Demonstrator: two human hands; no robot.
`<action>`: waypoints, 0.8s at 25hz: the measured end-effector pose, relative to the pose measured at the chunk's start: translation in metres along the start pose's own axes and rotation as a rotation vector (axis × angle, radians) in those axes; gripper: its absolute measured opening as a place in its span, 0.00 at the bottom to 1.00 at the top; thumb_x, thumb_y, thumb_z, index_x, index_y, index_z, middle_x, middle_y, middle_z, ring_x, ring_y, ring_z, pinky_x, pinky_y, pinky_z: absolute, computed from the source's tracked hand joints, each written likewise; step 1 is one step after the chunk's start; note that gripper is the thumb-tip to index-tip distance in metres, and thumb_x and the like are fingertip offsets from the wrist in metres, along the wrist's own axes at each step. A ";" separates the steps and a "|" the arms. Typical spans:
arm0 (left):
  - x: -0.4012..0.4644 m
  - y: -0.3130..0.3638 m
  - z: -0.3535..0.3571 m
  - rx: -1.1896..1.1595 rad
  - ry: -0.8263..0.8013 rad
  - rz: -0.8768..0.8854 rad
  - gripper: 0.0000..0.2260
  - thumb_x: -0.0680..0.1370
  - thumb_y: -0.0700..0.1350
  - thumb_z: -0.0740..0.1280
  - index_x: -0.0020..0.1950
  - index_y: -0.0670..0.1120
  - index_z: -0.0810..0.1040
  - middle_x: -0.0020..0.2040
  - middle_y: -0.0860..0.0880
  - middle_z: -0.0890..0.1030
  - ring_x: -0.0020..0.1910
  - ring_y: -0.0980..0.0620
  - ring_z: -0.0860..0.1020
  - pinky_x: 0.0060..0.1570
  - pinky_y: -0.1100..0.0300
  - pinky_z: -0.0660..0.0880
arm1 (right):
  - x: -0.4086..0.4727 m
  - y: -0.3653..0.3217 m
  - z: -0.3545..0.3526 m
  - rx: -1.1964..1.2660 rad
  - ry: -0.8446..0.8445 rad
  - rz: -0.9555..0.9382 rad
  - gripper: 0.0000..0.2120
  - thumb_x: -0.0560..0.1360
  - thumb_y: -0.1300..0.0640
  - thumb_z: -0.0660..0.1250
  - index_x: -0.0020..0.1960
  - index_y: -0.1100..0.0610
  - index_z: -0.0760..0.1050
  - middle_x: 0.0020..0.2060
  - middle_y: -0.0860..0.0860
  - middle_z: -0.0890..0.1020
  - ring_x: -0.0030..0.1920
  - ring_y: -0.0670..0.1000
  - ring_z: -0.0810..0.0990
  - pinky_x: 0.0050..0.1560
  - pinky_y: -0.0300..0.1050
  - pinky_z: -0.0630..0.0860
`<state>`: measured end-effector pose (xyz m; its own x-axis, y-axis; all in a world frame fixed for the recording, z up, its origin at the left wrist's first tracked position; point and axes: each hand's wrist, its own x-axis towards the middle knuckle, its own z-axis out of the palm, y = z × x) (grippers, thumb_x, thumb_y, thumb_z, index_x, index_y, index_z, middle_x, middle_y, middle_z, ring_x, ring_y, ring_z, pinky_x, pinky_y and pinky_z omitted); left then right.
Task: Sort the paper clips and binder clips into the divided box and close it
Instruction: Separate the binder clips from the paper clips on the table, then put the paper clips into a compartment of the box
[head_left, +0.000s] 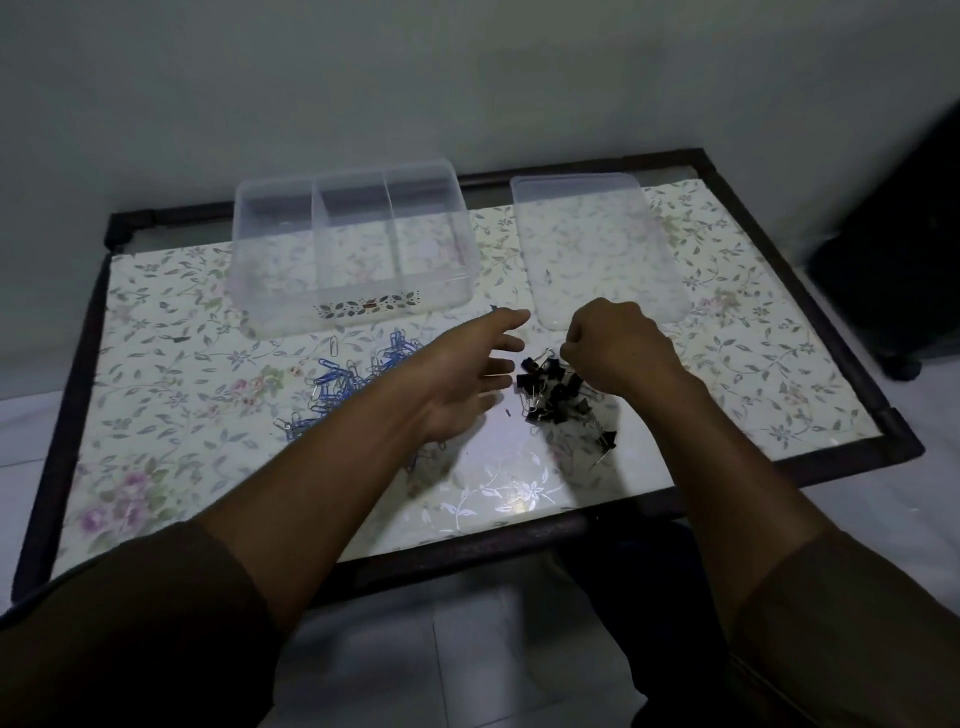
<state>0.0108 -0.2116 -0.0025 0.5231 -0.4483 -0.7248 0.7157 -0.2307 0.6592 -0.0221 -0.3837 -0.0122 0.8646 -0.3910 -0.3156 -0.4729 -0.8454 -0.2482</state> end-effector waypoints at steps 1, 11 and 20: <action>-0.005 -0.002 -0.013 0.044 0.033 0.039 0.22 0.75 0.58 0.70 0.61 0.44 0.80 0.63 0.43 0.78 0.66 0.44 0.75 0.66 0.52 0.71 | -0.001 -0.005 -0.001 -0.002 0.043 -0.026 0.09 0.75 0.52 0.67 0.51 0.57 0.80 0.47 0.55 0.82 0.45 0.58 0.82 0.45 0.49 0.80; -0.044 -0.062 -0.152 1.209 0.493 0.181 0.37 0.69 0.60 0.75 0.72 0.48 0.66 0.64 0.39 0.69 0.57 0.40 0.76 0.52 0.52 0.75 | -0.021 -0.090 0.050 -0.077 -0.286 -0.378 0.32 0.70 0.38 0.74 0.69 0.49 0.69 0.60 0.54 0.80 0.54 0.56 0.79 0.55 0.54 0.79; -0.030 -0.079 -0.141 1.303 0.499 0.423 0.26 0.74 0.47 0.73 0.69 0.46 0.69 0.60 0.42 0.72 0.51 0.41 0.78 0.41 0.56 0.70 | -0.036 -0.136 0.093 -0.086 -0.139 -0.524 0.15 0.75 0.55 0.70 0.61 0.55 0.75 0.53 0.57 0.80 0.52 0.60 0.80 0.45 0.50 0.75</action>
<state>0.0044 -0.0580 -0.0613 0.8810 -0.4028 -0.2483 -0.3059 -0.8851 0.3508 -0.0050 -0.2209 -0.0525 0.9473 0.1372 -0.2895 0.0356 -0.9431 -0.3306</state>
